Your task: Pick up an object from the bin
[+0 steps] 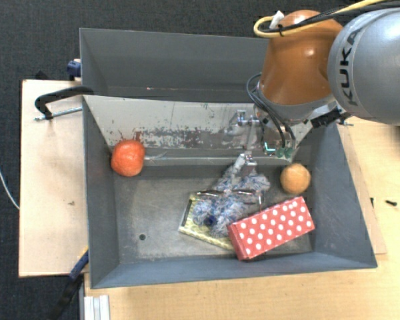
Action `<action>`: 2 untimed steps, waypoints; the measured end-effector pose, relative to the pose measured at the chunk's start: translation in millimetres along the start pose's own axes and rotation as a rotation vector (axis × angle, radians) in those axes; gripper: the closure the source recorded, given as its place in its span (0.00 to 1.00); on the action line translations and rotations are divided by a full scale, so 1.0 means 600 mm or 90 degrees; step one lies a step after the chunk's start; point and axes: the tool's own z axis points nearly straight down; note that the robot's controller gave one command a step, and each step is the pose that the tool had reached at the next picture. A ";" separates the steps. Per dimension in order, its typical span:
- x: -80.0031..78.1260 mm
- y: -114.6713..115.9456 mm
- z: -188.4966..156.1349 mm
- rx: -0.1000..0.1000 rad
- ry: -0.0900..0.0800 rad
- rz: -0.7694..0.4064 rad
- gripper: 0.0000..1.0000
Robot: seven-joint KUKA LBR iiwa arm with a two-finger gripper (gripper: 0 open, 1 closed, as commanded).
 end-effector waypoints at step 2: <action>-0.007 0.055 0.202 -0.002 -0.011 0.033 1.00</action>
Offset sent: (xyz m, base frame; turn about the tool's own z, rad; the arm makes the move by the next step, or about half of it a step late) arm -0.0005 0.0311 -0.1272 0.0522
